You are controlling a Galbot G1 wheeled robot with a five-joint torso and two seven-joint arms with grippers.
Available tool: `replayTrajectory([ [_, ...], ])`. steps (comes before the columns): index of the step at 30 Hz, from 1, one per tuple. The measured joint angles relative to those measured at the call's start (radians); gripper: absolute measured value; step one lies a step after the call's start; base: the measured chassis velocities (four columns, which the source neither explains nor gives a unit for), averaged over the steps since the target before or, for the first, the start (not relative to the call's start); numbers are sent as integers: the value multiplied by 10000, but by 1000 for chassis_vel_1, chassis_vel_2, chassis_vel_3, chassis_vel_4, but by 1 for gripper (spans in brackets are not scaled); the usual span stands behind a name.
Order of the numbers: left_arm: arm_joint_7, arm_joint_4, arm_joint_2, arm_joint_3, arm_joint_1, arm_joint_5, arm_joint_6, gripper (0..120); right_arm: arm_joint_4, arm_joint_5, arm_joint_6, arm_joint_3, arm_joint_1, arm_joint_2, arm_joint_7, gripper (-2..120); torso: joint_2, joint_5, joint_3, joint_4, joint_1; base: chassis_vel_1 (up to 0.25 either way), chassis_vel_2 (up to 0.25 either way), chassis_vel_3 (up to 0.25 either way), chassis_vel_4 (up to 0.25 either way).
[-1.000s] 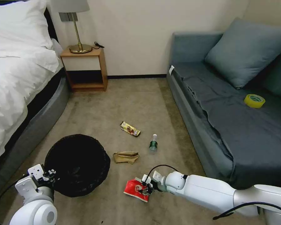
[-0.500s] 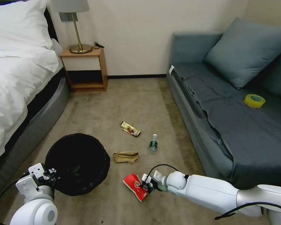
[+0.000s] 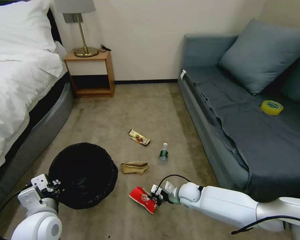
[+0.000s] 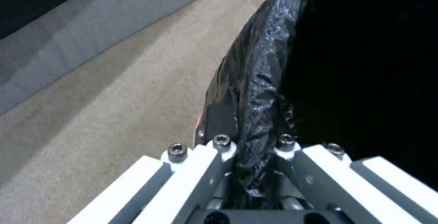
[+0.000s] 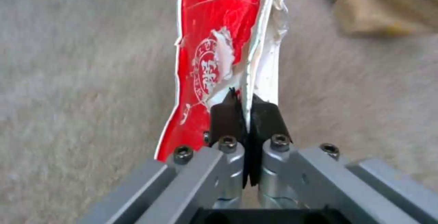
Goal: Pick up the trash bin, then pick up the garbage on the floor and place it into the trash bin.
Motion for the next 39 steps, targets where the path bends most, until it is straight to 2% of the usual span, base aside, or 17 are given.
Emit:
replayTrajectory([
  [5,3,1,-1,14,-28,4,0,3,735,193,-21,641,-13,-540,103,0,0,1,0,1,0,0,0,0,0],
  [8,5,77,8,129,-99,4,-2,3,1647,325,-23,1748,-323,-1198,145,0,0,2,0,0,0,0,0,0,0],
  [9,5,77,8,129,-99,4,-2,3,1647,325,-23,1748,-323,-1198,145,0,0,2,0,0,0,0,0,0,0],
  [13,6,244,56,305,-122,0,-2,3,3444,787,-78,3618,-930,-2247,200,0,0,4,0,-3,0,0,0,0,0],
  [16,7,307,73,357,-121,-3,3,3,4099,1036,-149,4173,-1037,-2533,247,0,0,-3,-1,-3,0,0,0,0,0],
  [19,54,439,95,501,-125,57,12,3,5719,1831,-496,4858,-934,-2790,784,0,2,-2,0,-3,0,0,0,0,0],
  [20,54,439,95,501,-125,57,12,3,5719,1831,-496,4858,-934,-2790,784,0,2,-2,0,-3,0,0,0,0,0],
  [24,135,512,35,658,-174,107,25,3,6574,2367,-837,4469,-458,-2221,1507,0,2,-5,-1,-2,0,0,0,0,0],
  [26,149,525,-7,738,-192,120,50,3,6707,2573,-977,3630,139,-1523,2077,0,2,2,-1,1,-1,0,0,0,0],
  [30,193,511,-34,763,-185,126,74,3,6227,2614,-1038,2279,1106,-637,2590,0,2,-3,-1,4,0,0,0,0,0],
  [39,219,369,-67,741,-181,122,89,3,5062,2437,-1114,602,1752,546,3183,0,2,-2,0,0,0,0,0,0,0],
])
